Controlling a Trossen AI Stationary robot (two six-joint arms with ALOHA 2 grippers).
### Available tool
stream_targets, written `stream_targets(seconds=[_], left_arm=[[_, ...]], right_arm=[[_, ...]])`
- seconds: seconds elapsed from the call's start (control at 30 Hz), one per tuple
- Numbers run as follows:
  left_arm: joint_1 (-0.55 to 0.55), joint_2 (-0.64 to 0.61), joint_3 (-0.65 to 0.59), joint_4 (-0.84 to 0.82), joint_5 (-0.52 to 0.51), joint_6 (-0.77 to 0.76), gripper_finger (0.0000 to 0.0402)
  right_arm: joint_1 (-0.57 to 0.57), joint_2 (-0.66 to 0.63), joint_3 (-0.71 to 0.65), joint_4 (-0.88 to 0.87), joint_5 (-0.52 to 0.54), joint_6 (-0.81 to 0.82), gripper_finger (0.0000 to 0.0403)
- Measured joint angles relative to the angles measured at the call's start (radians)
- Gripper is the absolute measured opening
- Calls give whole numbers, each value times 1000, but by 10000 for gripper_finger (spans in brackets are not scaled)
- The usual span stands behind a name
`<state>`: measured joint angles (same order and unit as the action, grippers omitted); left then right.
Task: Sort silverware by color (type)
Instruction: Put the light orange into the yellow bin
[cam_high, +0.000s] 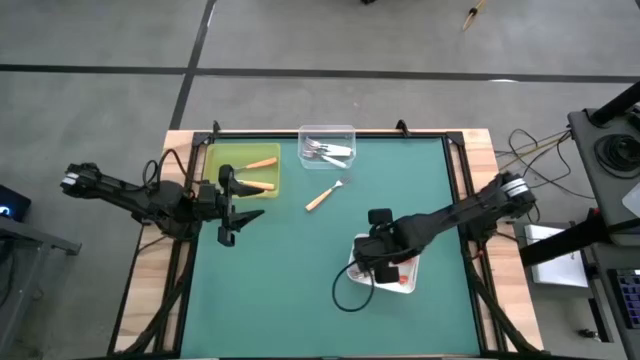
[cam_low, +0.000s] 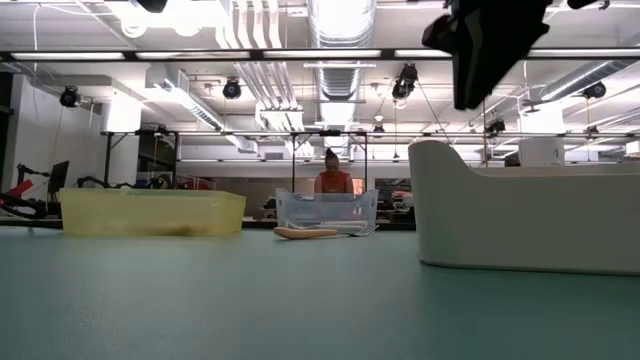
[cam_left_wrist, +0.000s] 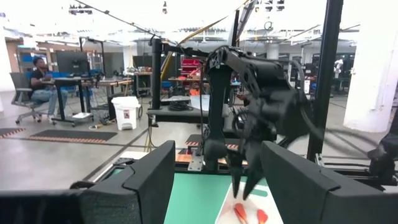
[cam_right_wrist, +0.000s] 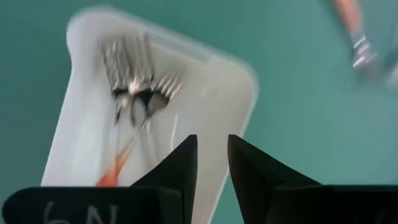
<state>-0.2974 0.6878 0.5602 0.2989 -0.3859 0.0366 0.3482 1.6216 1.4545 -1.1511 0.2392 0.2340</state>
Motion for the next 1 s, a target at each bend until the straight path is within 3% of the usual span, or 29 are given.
stream_targets(seconds=[0.23, 0.6, 0.87, 1.0], left_arm=[[0, 63, 0, 14, -4, -51, 219], [0, 239, 0, 125, -161, -165, 219], [34, 364, 47, 118, -192, -262, 219], [64, 447, 124, 27, -191, -297, 219]], right_arm=[[-2, -220, -212, 330, 96, -125, 65], [-11, -557, -581, 853, 265, -341, 63], [-26, -689, -666, 949, 288, -420, 63], [-42, -712, -672, 949, 288, -418, 63]])
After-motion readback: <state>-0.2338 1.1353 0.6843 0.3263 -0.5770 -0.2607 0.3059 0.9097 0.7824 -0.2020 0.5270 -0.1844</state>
